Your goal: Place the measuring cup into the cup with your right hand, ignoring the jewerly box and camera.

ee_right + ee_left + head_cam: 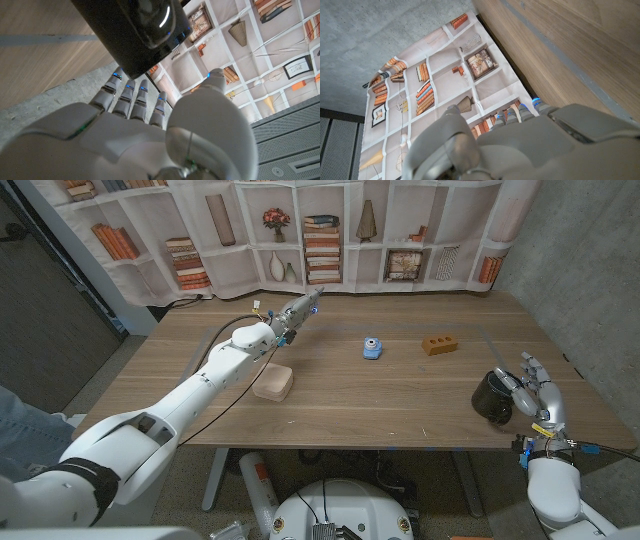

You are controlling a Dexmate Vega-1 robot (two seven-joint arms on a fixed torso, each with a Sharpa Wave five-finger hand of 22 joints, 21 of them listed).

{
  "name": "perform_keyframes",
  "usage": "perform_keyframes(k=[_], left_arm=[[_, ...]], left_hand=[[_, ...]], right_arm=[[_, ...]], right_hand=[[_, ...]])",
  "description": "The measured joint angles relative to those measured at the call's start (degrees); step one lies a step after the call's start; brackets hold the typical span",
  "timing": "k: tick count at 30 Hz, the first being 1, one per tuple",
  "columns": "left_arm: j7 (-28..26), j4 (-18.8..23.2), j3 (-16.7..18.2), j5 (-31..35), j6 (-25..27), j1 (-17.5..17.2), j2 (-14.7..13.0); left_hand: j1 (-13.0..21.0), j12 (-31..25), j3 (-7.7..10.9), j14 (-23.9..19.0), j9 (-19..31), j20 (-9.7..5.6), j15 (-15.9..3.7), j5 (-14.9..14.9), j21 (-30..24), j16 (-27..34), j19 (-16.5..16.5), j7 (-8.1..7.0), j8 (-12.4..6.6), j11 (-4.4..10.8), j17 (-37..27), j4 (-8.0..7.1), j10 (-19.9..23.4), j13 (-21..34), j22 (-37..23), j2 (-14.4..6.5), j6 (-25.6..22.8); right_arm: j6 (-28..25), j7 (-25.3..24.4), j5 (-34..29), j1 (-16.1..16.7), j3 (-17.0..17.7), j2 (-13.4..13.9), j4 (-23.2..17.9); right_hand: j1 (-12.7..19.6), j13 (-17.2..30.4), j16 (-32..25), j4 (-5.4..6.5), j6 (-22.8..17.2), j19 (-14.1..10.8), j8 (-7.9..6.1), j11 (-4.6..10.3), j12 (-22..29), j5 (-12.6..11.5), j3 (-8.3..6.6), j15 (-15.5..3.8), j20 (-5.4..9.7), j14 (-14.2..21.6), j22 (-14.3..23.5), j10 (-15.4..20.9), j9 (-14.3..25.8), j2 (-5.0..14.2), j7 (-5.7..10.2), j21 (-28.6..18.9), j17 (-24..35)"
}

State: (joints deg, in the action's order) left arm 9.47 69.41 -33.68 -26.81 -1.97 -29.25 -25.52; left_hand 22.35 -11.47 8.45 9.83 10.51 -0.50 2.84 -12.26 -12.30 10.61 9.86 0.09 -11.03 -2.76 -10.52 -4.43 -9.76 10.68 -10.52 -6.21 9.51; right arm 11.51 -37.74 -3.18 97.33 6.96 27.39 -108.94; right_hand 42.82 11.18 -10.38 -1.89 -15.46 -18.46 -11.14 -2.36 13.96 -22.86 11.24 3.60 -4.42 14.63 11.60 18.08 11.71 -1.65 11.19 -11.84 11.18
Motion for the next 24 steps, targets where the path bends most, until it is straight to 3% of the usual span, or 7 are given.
perform_keyframes(k=[8,15,24], left_arm=[[0.9,-1.3,0.0,0.0,-0.9,0.6,0.5],[1.3,-2.4,-0.1,0.0,-1.4,1.1,0.8],[1.6,-2.9,0.0,-0.1,-1.9,1.2,0.9]], left_hand=[[0.0,0.0,0.0,0.0,0.0,0.0,0.0,0.0,0.0,0.0,0.0,0.0,0.0,0.0,0.0,0.0,0.0,0.0,0.0,0.0,0.0],[0.0,0.0,0.0,0.0,0.0,0.0,0.0,0.0,0.0,0.0,0.0,0.0,0.0,0.0,0.0,0.0,0.0,0.0,0.0,0.0,0.0],[0.0,0.0,0.0,0.0,0.0,0.0,0.0,0.0,0.0,0.0,0.0,0.0,0.0,0.0,0.0,0.0,0.0,0.0,0.0,0.0,0.0]], right_arm=[[-0.6,-0.3,-0.2,0.3,-0.1,-0.1,-0.8],[-1.3,-1.2,-0.7,0.5,-0.1,-0.4,-1.5],[-2.1,-1.6,-1.3,0.6,-0.2,-0.6,-2.6]], right_hand=[[-0.5,0.0,0.0,0.31,0.4,0.0,0.0,0.29,-0.2,-0.1,0.31,0.0,0.0,0.0,0.0,-0.3,0.0,-0.12,-0.49,0.0,-0.2],[-1.1,-0.3,-0.6,0.78,-0.7,-0.6,-0.39,0.65,-0.2,-1.1,0.78,0.41,0.58,1.0,-0.1,-0.2,-0.3,0.08,-2.31,0.0,-0.3],[-1.1,-0.3,-0.7,0.78,-1.3,-0.9,-0.4,0.83,-0.2,-1.4,0.78,-0.12,0.94,1.6,-0.2,0.1,-0.3,0.08,-2.39,-0.2,-0.3]])
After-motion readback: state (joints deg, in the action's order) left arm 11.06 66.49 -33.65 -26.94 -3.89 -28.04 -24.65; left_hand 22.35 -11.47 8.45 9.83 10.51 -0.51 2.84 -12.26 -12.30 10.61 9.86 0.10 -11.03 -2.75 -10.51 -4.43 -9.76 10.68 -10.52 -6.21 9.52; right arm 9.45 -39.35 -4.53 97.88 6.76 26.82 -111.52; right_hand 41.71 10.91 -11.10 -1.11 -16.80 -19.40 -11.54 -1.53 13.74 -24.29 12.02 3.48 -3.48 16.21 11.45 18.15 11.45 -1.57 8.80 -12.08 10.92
